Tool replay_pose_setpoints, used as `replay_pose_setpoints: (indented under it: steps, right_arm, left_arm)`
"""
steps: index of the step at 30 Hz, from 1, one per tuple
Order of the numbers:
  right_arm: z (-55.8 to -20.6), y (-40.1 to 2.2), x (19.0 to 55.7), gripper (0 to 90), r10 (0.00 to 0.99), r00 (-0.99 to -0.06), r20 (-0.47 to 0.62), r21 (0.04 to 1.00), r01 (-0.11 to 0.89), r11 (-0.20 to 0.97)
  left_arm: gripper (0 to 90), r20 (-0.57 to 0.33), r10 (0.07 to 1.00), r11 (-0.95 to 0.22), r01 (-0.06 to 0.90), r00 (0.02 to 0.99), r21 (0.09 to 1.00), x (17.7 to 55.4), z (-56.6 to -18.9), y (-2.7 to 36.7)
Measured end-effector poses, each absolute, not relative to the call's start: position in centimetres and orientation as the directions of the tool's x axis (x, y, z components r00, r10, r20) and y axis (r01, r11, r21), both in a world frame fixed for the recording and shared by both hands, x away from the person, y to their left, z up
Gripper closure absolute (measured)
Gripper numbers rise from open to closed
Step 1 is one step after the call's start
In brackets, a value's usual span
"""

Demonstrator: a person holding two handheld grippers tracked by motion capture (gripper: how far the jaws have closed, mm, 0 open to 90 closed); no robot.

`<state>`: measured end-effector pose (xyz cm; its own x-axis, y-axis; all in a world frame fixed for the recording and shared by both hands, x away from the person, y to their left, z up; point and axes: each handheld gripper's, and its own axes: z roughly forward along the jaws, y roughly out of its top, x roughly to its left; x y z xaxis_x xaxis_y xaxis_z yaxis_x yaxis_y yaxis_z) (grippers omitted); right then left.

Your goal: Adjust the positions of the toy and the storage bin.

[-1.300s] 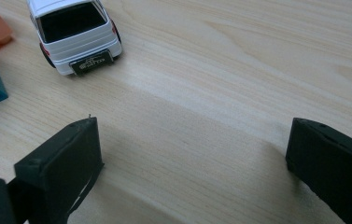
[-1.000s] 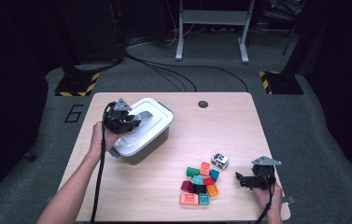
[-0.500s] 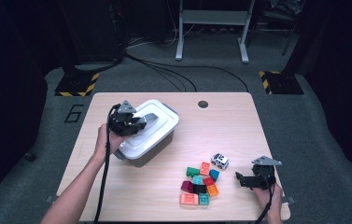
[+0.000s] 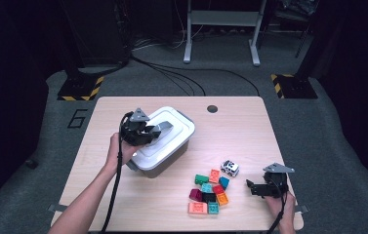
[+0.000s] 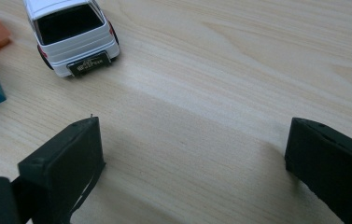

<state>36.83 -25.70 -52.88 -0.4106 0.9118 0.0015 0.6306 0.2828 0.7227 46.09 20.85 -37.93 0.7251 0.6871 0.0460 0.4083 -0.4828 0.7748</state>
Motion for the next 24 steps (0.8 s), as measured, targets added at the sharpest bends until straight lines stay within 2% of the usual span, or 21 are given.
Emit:
replay_pose_setpoints:
  steps: [24]
  right_arm:
    - [-52.9,-25.7,36.8,3.4,0.912,-0.410,0.001,0.723,0.631,0.283]
  left_arm:
    - [67.3,-0.002,0.671,-0.465,0.423,0.741,0.778,45.1,-38.0,16.5]
